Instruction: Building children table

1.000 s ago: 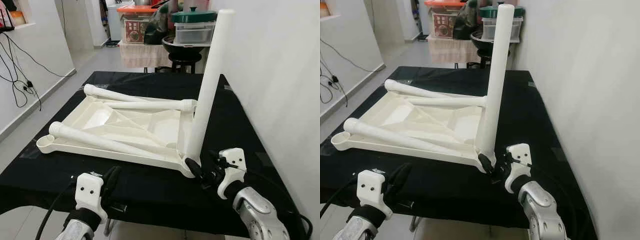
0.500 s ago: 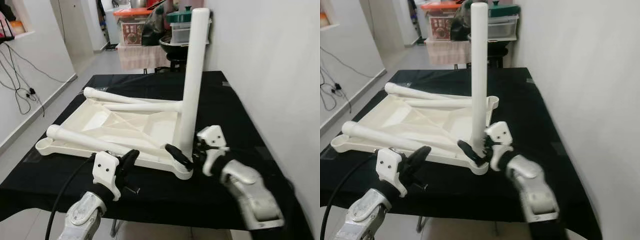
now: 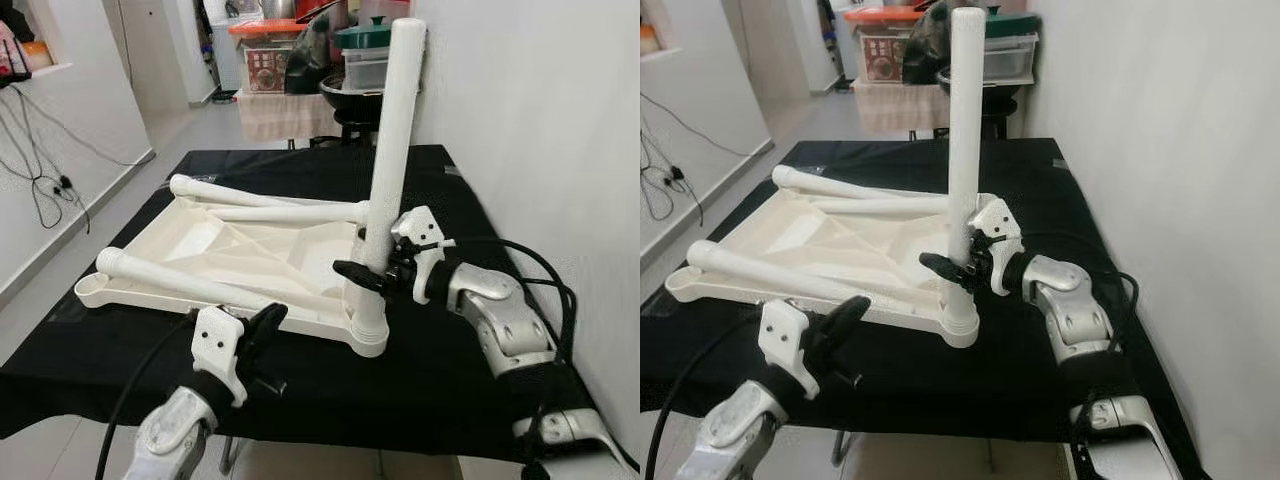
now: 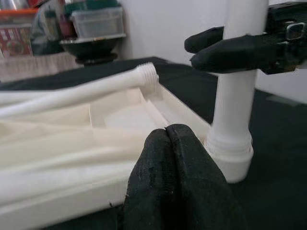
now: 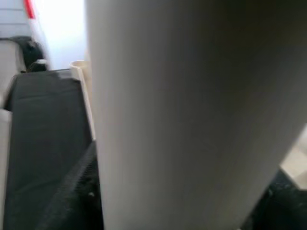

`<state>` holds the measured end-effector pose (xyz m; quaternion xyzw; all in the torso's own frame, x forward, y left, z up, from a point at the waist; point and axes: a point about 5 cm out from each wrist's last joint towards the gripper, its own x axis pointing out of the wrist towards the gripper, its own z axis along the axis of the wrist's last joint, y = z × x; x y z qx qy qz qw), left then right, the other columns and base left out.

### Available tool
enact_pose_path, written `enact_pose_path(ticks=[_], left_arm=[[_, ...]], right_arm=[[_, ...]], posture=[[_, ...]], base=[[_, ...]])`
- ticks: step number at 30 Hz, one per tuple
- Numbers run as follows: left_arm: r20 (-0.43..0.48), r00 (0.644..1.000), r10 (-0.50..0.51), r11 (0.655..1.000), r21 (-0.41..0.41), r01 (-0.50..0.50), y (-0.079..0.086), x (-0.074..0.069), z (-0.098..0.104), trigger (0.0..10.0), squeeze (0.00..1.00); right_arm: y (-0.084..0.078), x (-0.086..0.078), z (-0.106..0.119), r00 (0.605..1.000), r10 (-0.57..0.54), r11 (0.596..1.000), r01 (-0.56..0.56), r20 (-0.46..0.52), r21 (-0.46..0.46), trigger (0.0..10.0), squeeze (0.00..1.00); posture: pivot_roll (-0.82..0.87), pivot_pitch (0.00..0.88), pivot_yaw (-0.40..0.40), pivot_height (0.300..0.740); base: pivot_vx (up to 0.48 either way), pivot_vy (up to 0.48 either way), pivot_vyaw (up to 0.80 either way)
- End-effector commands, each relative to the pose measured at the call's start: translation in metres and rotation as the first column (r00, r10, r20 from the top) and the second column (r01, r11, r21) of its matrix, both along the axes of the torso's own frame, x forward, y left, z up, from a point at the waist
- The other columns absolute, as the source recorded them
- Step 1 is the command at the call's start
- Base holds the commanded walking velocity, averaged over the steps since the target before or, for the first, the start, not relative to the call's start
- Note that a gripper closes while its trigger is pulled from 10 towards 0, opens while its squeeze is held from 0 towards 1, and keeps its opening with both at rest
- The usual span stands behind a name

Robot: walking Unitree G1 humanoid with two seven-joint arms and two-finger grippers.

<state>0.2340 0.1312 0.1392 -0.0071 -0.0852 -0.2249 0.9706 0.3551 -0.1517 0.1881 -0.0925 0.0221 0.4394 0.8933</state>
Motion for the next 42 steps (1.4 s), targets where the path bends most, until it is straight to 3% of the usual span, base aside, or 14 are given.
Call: enact_pose_path(ticks=[1,14,15,18,20,29,30,31,32,33,34,40,41,42], left_arm=[[0.016,1.000,-0.014,1.000,0.000,0.014,0.000,-0.002,0.003,10.0,0.00],[0.008,1.000,-0.015,1.000,-0.007,0.015,-0.004,-0.008,0.000,10.0,0.00],[0.008,1.000,-0.017,1.000,-0.003,0.017,-0.004,-0.008,-0.001,10.0,0.00],[0.008,1.000,-0.017,1.000,-0.003,0.017,-0.004,-0.008,-0.001,10.0,0.00],[0.008,1.000,-0.017,1.000,0.009,0.017,-0.005,-0.005,-0.002,10.0,0.00],[0.011,1.000,-0.002,1.000,0.023,0.002,-0.003,-0.001,-0.001,10.0,0.00],[0.013,1.000,0.001,1.000,0.025,-0.001,-0.003,0.000,-0.001,10.0,0.00],[0.013,1.000,0.001,1.000,0.025,-0.001,-0.003,0.000,-0.001,10.0,0.00],[0.013,1.000,0.003,1.000,0.027,-0.003,-0.004,0.002,-0.001,10.0,0.00],[0.013,1.000,0.003,1.000,0.027,-0.003,-0.004,0.002,-0.001,10.0,0.00],[0.013,1.000,0.004,1.000,0.028,-0.004,-0.004,0.003,-0.001,10.0,0.00],[0.009,1.000,-0.004,1.000,0.024,0.004,-0.006,0.005,-0.001,10.0,0.00],[0.009,1.000,-0.007,1.000,0.021,0.007,-0.006,0.005,-0.001,10.0,0.00],[0.009,1.000,-0.009,1.000,0.019,0.009,-0.007,0.006,-0.001,10.0,0.00]], right_arm=[[-0.003,0.001,-0.003,1.000,0.000,1.000,0.000,-0.015,0.004,0.0,0.00],[-0.040,0.002,-0.039,0.908,-0.407,0.912,0.398,-0.100,-0.103,0.0,0.00],[-0.053,-0.005,-0.046,0.686,-0.718,0.694,0.718,-0.120,-0.054,0.0,0.00],[-0.053,-0.005,-0.046,0.686,-0.718,0.694,0.718,-0.120,-0.054,0.0,0.00],[-0.037,-0.036,-0.063,0.554,-0.813,0.570,0.821,-0.180,-0.044,0.0,0.00],[-0.006,-0.027,-0.055,0.676,-0.730,0.681,0.732,-0.103,-0.020,0.0,0.00],[-0.005,-0.023,-0.054,0.678,-0.728,0.682,0.731,-0.103,-0.013,10.0,0.00],[-0.005,-0.023,-0.054,0.678,-0.728,0.682,0.731,-0.103,-0.013,10.0,0.00],[0.000,-0.020,-0.051,0.697,-0.708,0.701,0.713,-0.114,0.015,10.0,0.66],[0.000,-0.020,-0.051,0.697,-0.708,0.701,0.713,-0.114,0.015,10.0,0.66],[0.006,-0.020,-0.045,0.717,-0.685,0.717,0.695,-0.128,0.050,10.0,1.00],[0.028,-0.020,-0.029,0.934,-0.346,0.922,0.357,-0.090,0.151,10.0,1.00],[0.028,-0.024,-0.029,0.962,-0.255,0.954,0.266,-0.096,0.141,10.0,0.38],[0.028,-0.026,-0.029,0.975,-0.200,0.968,0.212,-0.100,0.132,10.0,0.38]], posture=[[0.00,0.000,0.002,0.740],[-0.02,0.000,-0.014,0.740],[-0.03,0.000,-0.025,0.740],[-0.03,0.000,-0.025,0.740],[-0.04,0.000,-0.006,0.740],[-0.02,0.000,-0.005,0.740],[-0.02,0.000,-0.002,0.740],[-0.02,0.000,-0.002,0.740],[-0.03,0.000,0.002,0.740],[-0.03,0.000,0.002,0.740],[-0.03,0.000,0.002,0.740],[-0.02,0.000,-0.004,0.740],[-0.02,0.000,-0.006,0.740],[-0.02,0.000,-0.006,0.740]], base=[[0.000,0.000,0.00],[0.000,0.000,0.00],[0.000,0.000,0.00],[0.000,0.000,0.00],[0.000,0.000,0.00],[0.000,0.000,0.00],[0.000,0.000,0.00],[0.000,0.000,0.00],[0.000,0.000,0.00],[0.000,0.000,0.00],[0.000,0.000,0.00],[0.000,0.000,0.00],[0.000,0.000,0.00],[0.000,0.000,0.00]])
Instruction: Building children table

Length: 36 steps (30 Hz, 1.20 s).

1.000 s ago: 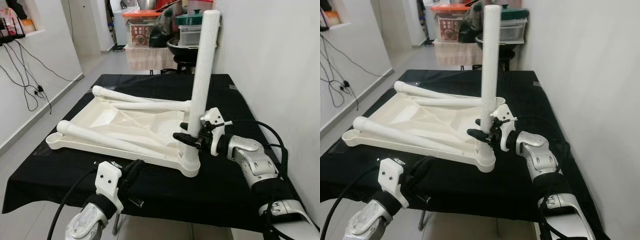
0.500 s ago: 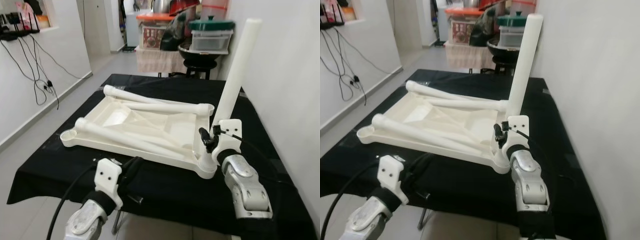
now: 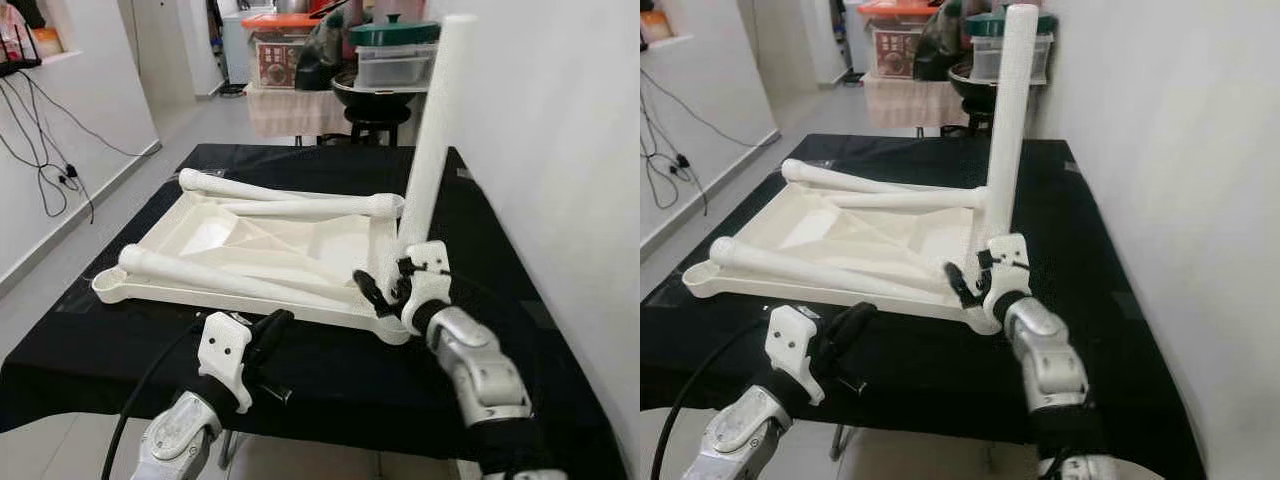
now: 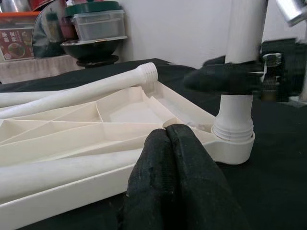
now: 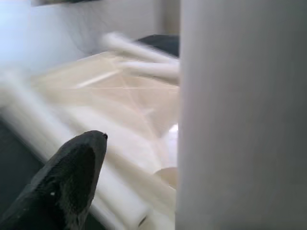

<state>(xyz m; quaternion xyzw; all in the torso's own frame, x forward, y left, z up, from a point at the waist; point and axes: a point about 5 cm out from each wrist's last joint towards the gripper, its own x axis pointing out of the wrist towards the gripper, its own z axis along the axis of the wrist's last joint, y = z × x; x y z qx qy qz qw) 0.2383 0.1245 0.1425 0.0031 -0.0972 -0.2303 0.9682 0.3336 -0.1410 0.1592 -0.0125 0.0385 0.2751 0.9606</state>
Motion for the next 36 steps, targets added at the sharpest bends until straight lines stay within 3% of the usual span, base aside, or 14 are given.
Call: enact_pose_path(ticks=[1,5,9,10,11,19,23,28,30,31,32,34,35,36], left_arm=[[-0.018,1.000,0.000,1.000,0.004,0.001,0.000,0.002,-0.004,10.0,0.00],[-0.017,1.000,-0.003,1.000,0.005,0.003,-0.001,0.003,-0.003,10.0,0.00],[-0.016,1.000,-0.003,1.000,0.005,0.003,-0.001,0.004,-0.003,10.0,0.00],[-0.015,1.000,-0.003,1.000,0.005,0.003,-0.001,0.004,-0.003,10.0,0.00],[-0.015,1.000,-0.002,1.000,0.005,0.002,-0.001,0.004,-0.003,10.0,0.00],[-0.016,1.000,0.000,1.000,0.008,0.001,-0.001,0.004,-0.003,10.0,0.00],[-0.016,1.000,0.000,1.000,0.009,0.000,-0.001,0.004,-0.003,10.0,0.00],[-0.015,1.000,0.001,1.000,0.009,-0.001,0.000,0.004,-0.003,10.0,0.00],[-0.016,1.000,0.002,1.000,0.010,-0.002,0.001,0.004,-0.003,10.0,0.00],[-0.016,1.000,0.002,1.000,0.010,-0.002,0.001,0.004,-0.003,10.0,0.00],[-0.015,1.000,0.003,1.000,0.010,-0.003,0.002,0.004,-0.004,10.0,0.00],[-0.015,1.000,0.003,1.000,0.010,-0.003,0.002,0.004,-0.004,10.0,0.00],[-0.016,1.000,0.006,1.000,0.011,-0.006,0.003,0.005,-0.004,10.0,0.00],[-0.016,1.000,0.007,1.000,0.011,-0.007,0.002,0.005,-0.004,10.0,0.00]], right_arm=[[0.016,-0.004,-0.001,0.980,0.198,0.980,-0.198,-0.004,0.000,10.0,0.00],[0.010,-0.002,0.002,0.951,0.309,0.951,-0.309,-0.002,-0.016,10.0,0.00],[0.006,0.002,0.005,0.936,0.353,0.936,-0.353,0.005,0.004,10.0,0.00],[0.005,0.003,0.006,0.932,0.361,0.932,-0.361,0.007,0.012,1.4,0.00],[0.001,0.008,0.004,0.936,0.352,0.936,-0.351,-0.006,0.009,0.0,0.00],[-0.006,0.016,0.003,0.940,0.339,0.941,-0.340,-0.015,-0.001,0.0,0.00],[-0.011,0.010,-0.007,0.952,0.301,0.952,-0.303,-0.051,-0.048,0.0,0.00],[-0.007,-0.002,-0.011,0.964,0.259,0.966,-0.260,-0.066,-0.009,0.0,0.00],[0.006,-0.008,-0.021,0.990,0.116,0.992,-0.119,-0.080,-0.033,0.0,0.00],[0.006,-0.008,-0.021,0.990,0.116,0.992,-0.119,-0.080,-0.033,0.0,0.00],[0.004,-0.008,-0.028,0.979,-0.185,0.983,0.184,-0.079,-0.023,0.0,0.00],[0.004,-0.008,-0.028,0.979,-0.185,0.983,0.184,-0.079,-0.023,0.0,0.00],[0.000,-0.007,-0.022,0.935,-0.352,0.927,0.353,0.034,-0.127,0.0,0.00],[-0.002,-0.006,-0.025,0.931,-0.365,0.919,0.365,0.029,-0.152,0.0,0.00]], posture=[[-0.02,0.000,-0.009,0.740],[-0.02,0.000,-0.013,0.740],[-0.01,0.000,-0.013,0.740],[-0.01,0.000,-0.013,0.740],[-0.01,0.000,-0.015,0.740],[-0.01,0.000,-0.016,0.740],[-0.02,0.000,-0.011,0.740],[-0.02,0.000,-0.012,0.740],[-0.03,0.000,-0.015,0.740],[-0.03,0.000,-0.015,0.740],[-0.04,0.000,-0.015,0.740],[-0.04,0.000,-0.015,0.740],[-0.05,0.000,-0.003,0.740],[-0.05,0.000,-0.006,0.740]], base=[[0.000,0.000,0.00],[0.000,0.000,0.00],[0.000,0.000,0.00],[0.000,0.000,0.00],[0.000,0.000,0.00],[0.000,0.000,0.00],[0.000,0.000,0.00],[0.000,0.000,0.00],[0.000,0.000,0.00],[0.000,0.000,0.00],[0.000,0.000,0.00],[0.000,0.000,0.00],[0.000,0.000,0.00],[0.000,0.000,0.00]])
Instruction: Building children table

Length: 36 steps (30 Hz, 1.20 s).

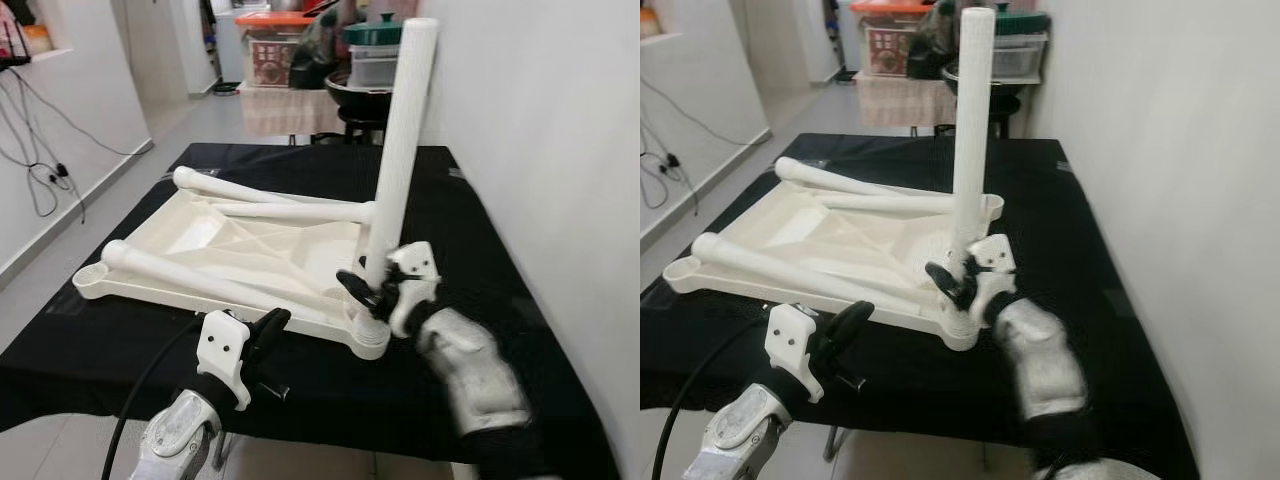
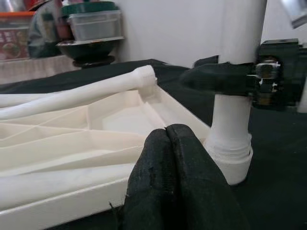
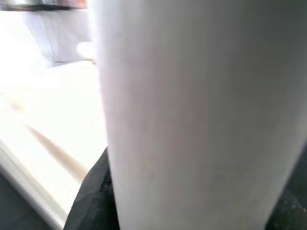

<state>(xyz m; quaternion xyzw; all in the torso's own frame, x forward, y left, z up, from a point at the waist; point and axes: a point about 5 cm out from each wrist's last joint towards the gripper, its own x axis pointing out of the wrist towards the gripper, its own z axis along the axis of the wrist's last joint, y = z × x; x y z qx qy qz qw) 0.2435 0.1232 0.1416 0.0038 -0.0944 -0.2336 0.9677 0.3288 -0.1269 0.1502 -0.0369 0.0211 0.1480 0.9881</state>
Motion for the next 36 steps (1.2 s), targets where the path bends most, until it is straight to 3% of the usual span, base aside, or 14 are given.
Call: enact_pose_path(ticks=[1,7,14,15,16,21,22,23,25,28,30,36], left_arm=[[-0.011,1.000,0.014,1.000,0.008,-0.014,0.004,0.000,-0.003,10.0,0.00],[-0.007,1.000,0.017,1.000,0.011,-0.017,0.004,0.000,-0.002,10.0,0.00],[-0.006,1.000,0.023,1.000,0.012,-0.023,0.004,0.001,-0.003,10.0,0.00],[-0.008,1.000,0.020,1.000,0.012,-0.020,0.003,0.001,-0.003,10.0,0.00],[-0.010,1.000,0.017,1.000,0.012,-0.016,0.003,0.001,-0.003,10.0,0.00],[-0.013,1.000,0.011,1.000,0.011,-0.011,0.001,0.001,-0.004,10.0,0.00],[-0.013,1.000,0.011,1.000,0.011,-0.011,0.001,0.000,-0.004,10.0,0.00],[-0.014,1.000,0.011,1.000,0.011,-0.011,0.000,0.000,-0.004,10.0,0.00],[-0.014,1.000,0.011,1.000,0.011,-0.011,0.000,0.000,-0.004,10.0,0.00],[-0.015,1.000,0.013,1.000,0.010,-0.013,-0.001,0.000,-0.005,10.0,0.00],[-0.015,1.000,0.015,1.000,0.009,-0.015,-0.001,0.000,-0.006,10.0,0.00],[-0.017,1.000,0.015,1.000,0.009,-0.015,-0.002,0.000,-0.007,10.0,0.00]], right_arm=[[-0.016,-0.001,-0.016,0.991,-0.124,0.988,0.118,-0.056,-0.102,0.0,0.00],[-0.015,0.001,-0.016,0.992,-0.105,0.987,0.096,-0.066,-0.125,0.0,0.00],[-0.011,0.000,-0.016,0.991,-0.088,0.993,0.080,-0.100,-0.084,0.0,0.00],[-0.004,0.001,-0.014,0.992,0.014,1.000,-0.016,-0.128,-0.015,10.0,0.20],[0.001,0.004,-0.010,0.986,0.105,0.994,-0.100,-0.126,0.044,10.0,1.00],[0.009,0.008,0.001,0.947,0.313,0.946,-0.305,-0.070,0.109,10.0,1.00],[0.010,0.008,0.005,0.907,0.417,0.908,-0.413,-0.051,0.075,10.0,0.00],[0.010,0.008,0.006,0.874,0.484,0.875,-0.482,-0.045,0.048,10.0,0.00],[0.010,0.008,0.006,0.874,0.484,0.875,-0.482,-0.045,0.048,10.0,0.00],[0.003,0.009,0.006,0.732,0.673,0.737,-0.676,-0.111,0.011,10.0,0.00],[-0.001,0.010,0.006,0.679,0.722,0.685,-0.729,-0.133,-0.002,10.0,0.00],[-0.004,0.024,0.013,0.705,0.699,0.713,-0.700,-0.122,0.037,10.0,0.00]], posture=[[-0.05,0.000,-0.006,0.740],[-0.04,0.000,-0.015,0.740],[-0.03,0.000,-0.015,0.740],[-0.03,0.000,-0.004,0.740],[-0.03,0.000,-0.004,0.740],[-0.02,0.000,-0.007,0.740],[-0.01,0.000,-0.013,0.740],[-0.01,0.000,-0.013,0.740],[-0.01,0.000,-0.013,0.740],[0.01,0.000,-0.029,0.740],[0.01,0.000,-0.029,0.740],[0.02,0.000,-0.034,0.740]], base=[[0.000,0.000,0.00],[0.000,0.000,0.00],[0.000,0.000,0.00],[0.000,0.000,0.00],[0.000,0.000,0.00],[0.000,0.000,0.00],[0.000,0.000,0.00],[0.000,0.000,0.00],[0.000,0.000,0.00],[0.000,0.000,0.00],[0.000,0.000,0.00],[0.000,0.000,0.00]])
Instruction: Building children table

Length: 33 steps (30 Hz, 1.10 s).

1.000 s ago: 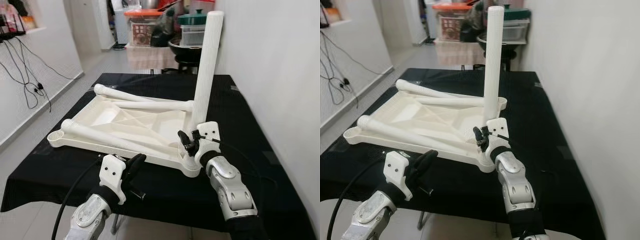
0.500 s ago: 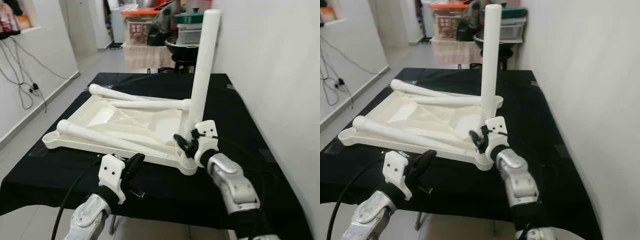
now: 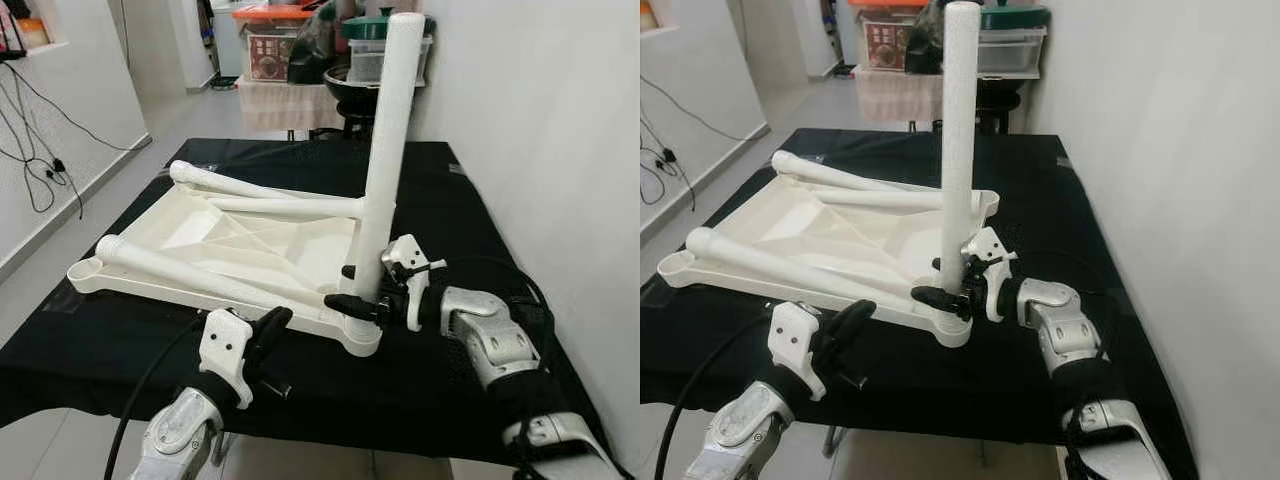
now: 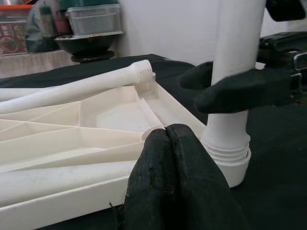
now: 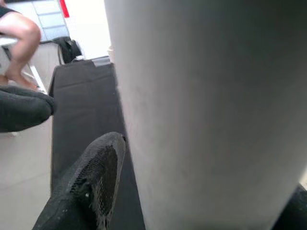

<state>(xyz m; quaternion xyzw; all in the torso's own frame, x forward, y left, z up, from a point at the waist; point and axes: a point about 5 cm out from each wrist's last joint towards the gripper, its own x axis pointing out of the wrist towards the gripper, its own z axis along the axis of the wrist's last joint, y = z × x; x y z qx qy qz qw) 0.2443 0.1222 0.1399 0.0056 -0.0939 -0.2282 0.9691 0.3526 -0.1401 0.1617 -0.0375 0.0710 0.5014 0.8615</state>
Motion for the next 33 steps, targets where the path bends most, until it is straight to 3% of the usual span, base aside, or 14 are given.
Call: enact_pose_path(ticks=[1,3,4,6,7,18,23,24,25,26,27,28,32,33], left_arm=[[-0.017,1.000,0.003,1.000,0.006,-0.003,-0.001,0.000,-0.006,10.0,0.00],[-0.018,1.000,0.003,1.000,0.006,-0.003,-0.001,0.000,-0.006,10.0,0.00],[-0.018,1.000,0.002,1.000,0.005,-0.002,-0.002,-0.001,-0.006,10.0,0.00],[-0.019,1.000,0.001,1.000,0.005,-0.001,-0.002,-0.001,-0.006,10.0,0.00],[-0.019,1.000,0.000,1.000,0.005,0.000,-0.003,-0.001,-0.006,10.0,0.00],[-0.023,1.000,-0.005,1.000,0.005,0.005,-0.004,-0.003,-0.008,10.0,0.00],[-0.023,1.000,-0.005,1.000,0.005,0.006,-0.003,-0.004,-0.008,10.0,0.00],[-0.022,1.000,-0.004,1.000,0.006,0.004,-0.003,-0.004,-0.008,10.0,0.00],[-0.021,1.000,-0.001,1.000,0.008,0.001,-0.001,-0.005,-0.008,10.0,0.00],[-0.021,1.000,-0.001,1.000,0.008,0.001,-0.001,-0.005,-0.008,10.0,0.00],[-0.020,1.000,0.001,1.000,0.010,-0.001,0.001,-0.004,-0.007,10.0,0.00],[-0.020,1.000,0.002,1.000,0.018,-0.002,0.002,-0.004,-0.008,10.0,0.00],[-0.022,1.000,0.003,1.000,0.021,-0.002,0.003,-0.003,-0.008,10.0,0.00],[-0.024,1.000,0.001,1.000,0.019,-0.001,0.003,-0.003,-0.008,10.0,0.00]], right_arm=[[0.008,0.006,0.004,1.000,0.020,1.000,-0.020,0.000,0.009,10.0,0.00],[0.008,0.009,0.006,1.000,0.026,1.000,-0.026,0.001,0.012,10.0,0.00],[0.006,0.011,0.008,1.000,0.026,0.999,-0.026,-0.003,0.022,2.2,0.00],[0.005,0.013,0.009,0.999,0.034,0.999,-0.034,-0.007,0.031,2.2,0.00],[0.003,0.014,0.009,0.999,0.042,0.998,-0.042,-0.014,0.041,0.0,0.00],[-0.010,0.011,0.001,0.997,0.052,0.997,-0.049,-0.049,0.061,0.0,0.00],[-0.022,0.010,-0.018,0.987,-0.154,0.988,0.153,-0.038,-0.029,0.0,0.00],[-0.024,0.013,-0.026,0.936,-0.352,0.933,0.350,-0.007,-0.082,0.0,0.00],[-0.015,0.008,-0.031,0.717,-0.685,0.716,0.696,-0.132,0.063,0.0,0.00],[-0.015,0.008,-0.031,0.717,-0.685,0.716,0.696,-0.132,0.063,0.0,0.00],[0.002,-0.015,-0.041,0.670,-0.730,0.673,0.739,-0.131,0.027,0.0,0.00],[0.001,-0.024,-0.032,0.627,-0.777,0.627,0.779,-0.050,0.026,0.0,0.00],[-0.004,-0.025,-0.027,0.607,-0.795,0.606,0.795,-0.023,0.038,0.0,0.00],[-0.013,-0.020,-0.027,0.597,-0.802,0.598,0.802,0.029,0.013,0.0,0.00]], posture=[[0.02,0.000,-0.033,0.740],[0.02,0.000,-0.033,0.740],[0.03,0.000,-0.034,0.740],[0.03,0.000,-0.034,0.740],[0.03,0.000,-0.035,0.740],[0.02,0.000,-0.030,0.740],[0.02,0.000,-0.042,0.740],[0.02,0.000,-0.046,0.740],[0.01,0.000,-0.037,0.740],[0.01,0.000,-0.037,0.740],[0.01,0.000,-0.029,0.740],[-0.01,0.000,-0.006,0.740],[-0.02,0.000,-0.001,0.740],[-0.02,0.000,-0.009,0.740]], base=[[0.000,0.000,0.00],[0.000,0.000,0.00],[0.000,0.000,0.00],[0.000,0.000,0.00],[0.000,0.000,0.00],[0.000,0.000,0.00],[0.000,0.000,0.00],[0.000,0.000,0.00],[0.000,0.000,0.00],[0.000,0.000,0.00],[0.000,0.000,0.00],[0.000,0.000,0.00],[0.000,0.000,0.00],[0.000,0.000,0.00]])
